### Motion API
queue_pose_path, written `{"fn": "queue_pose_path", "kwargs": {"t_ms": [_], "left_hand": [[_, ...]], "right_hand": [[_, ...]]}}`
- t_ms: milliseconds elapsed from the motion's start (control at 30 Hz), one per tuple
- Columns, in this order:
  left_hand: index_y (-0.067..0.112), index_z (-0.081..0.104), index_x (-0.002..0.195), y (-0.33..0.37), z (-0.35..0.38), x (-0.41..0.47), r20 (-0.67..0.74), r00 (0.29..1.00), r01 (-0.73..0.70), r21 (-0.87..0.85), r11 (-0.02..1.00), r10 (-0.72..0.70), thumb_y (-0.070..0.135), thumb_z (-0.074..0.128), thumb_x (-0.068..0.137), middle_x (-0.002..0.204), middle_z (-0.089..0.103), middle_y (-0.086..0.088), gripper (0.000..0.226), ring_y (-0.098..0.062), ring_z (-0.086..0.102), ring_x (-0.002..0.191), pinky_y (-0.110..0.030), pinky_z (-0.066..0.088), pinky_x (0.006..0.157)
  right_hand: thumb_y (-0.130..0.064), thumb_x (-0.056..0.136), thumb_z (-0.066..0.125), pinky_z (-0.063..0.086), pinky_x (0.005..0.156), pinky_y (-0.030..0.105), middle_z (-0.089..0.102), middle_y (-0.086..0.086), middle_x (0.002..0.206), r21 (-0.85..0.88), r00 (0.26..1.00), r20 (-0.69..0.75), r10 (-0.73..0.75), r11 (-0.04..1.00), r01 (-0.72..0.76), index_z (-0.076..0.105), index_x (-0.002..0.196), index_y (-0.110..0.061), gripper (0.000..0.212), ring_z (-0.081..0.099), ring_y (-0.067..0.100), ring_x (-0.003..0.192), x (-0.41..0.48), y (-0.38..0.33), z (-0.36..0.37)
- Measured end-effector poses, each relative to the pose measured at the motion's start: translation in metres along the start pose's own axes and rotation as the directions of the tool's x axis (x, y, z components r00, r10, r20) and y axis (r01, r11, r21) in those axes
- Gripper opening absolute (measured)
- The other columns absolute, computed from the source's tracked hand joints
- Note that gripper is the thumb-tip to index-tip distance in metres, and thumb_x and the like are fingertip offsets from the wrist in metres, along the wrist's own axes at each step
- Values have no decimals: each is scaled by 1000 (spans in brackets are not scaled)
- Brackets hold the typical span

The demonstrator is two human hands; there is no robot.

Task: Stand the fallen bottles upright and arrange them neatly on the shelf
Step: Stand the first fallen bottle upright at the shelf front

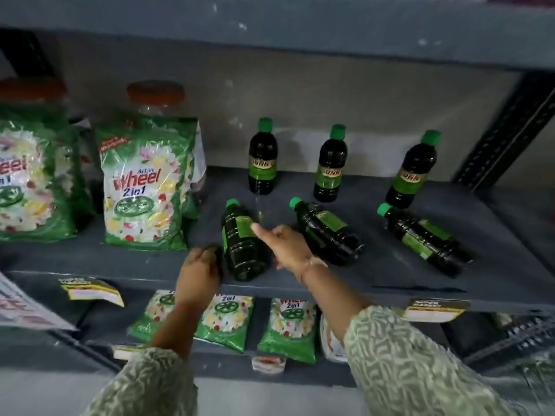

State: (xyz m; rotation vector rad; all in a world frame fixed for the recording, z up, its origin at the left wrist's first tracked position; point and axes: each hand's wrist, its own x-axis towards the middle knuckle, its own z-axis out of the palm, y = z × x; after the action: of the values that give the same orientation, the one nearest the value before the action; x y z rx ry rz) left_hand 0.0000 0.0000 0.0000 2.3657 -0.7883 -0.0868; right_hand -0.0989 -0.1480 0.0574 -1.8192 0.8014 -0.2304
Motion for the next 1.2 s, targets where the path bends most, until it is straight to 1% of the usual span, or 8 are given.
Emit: {"fn": "queue_pose_path", "kwargs": {"t_ms": [100,200,367,567,733,933,1067,1200], "left_hand": [[-2,58,116,-7,13,4,-8,998,-58,153,987,60,32,29,85,125,60,-23,55,-38,52,121,-47,37,105],[3,53,124,-11,16,7,4,992,-123,271,955,127,36,19,84,131,57,-17,62,-33,50,125,-46,29,110],[2,54,123,-14,18,9,10,989,-147,274,950,150,32,25,85,130,57,-17,56,-34,51,124,-45,37,105],[1,55,122,-14,18,8,-5,989,-143,250,958,149,32,25,86,130,57,-17,56,-34,51,123,-45,36,106],[4,48,129,-11,15,7,26,991,-135,246,960,133,38,16,85,139,49,-14,64,-30,42,132,-39,28,112],[3,30,138,-1,9,16,181,976,-161,246,956,118,32,18,82,150,31,-15,65,-27,22,142,-35,15,117],[8,24,141,1,15,19,200,970,-192,276,942,139,36,16,84,153,26,-9,64,-24,15,144,-37,14,117],[12,17,143,-1,17,18,211,969,-187,306,933,125,43,12,85,156,19,-5,67,-21,9,145,-35,10,118]], "right_hand": [[-73,58,63,54,84,41,64,7,101,-105,987,110,116,989,-105,61,106,-10,79,61,26,92,21,-18,19],[-61,61,71,50,69,28,66,4,101,-141,973,155,172,979,-150,64,105,-12,66,62,21,81,36,-27,32],[-56,60,72,54,79,34,71,8,99,-74,995,22,101,992,-99,69,93,-13,55,66,26,91,51,-12,34],[-46,58,80,52,76,33,66,7,99,-132,883,-379,-276,961,244,54,103,-10,63,63,24,91,52,-1,13],[-38,59,83,36,87,12,57,12,122,-174,857,-346,-383,923,342,43,126,-5,85,54,21,111,43,19,13],[-41,50,86,27,111,32,34,13,138,-72,874,-384,-297,954,292,24,139,-13,112,31,22,130,31,28,27],[-26,55,82,41,104,41,50,10,124,-76,866,-399,-300,952,295,35,132,-11,92,48,26,118,36,32,29],[-14,67,74,42,104,35,51,-6,122,139,915,-309,-258,940,312,22,138,-18,88,52,11,115,32,41,22]]}}
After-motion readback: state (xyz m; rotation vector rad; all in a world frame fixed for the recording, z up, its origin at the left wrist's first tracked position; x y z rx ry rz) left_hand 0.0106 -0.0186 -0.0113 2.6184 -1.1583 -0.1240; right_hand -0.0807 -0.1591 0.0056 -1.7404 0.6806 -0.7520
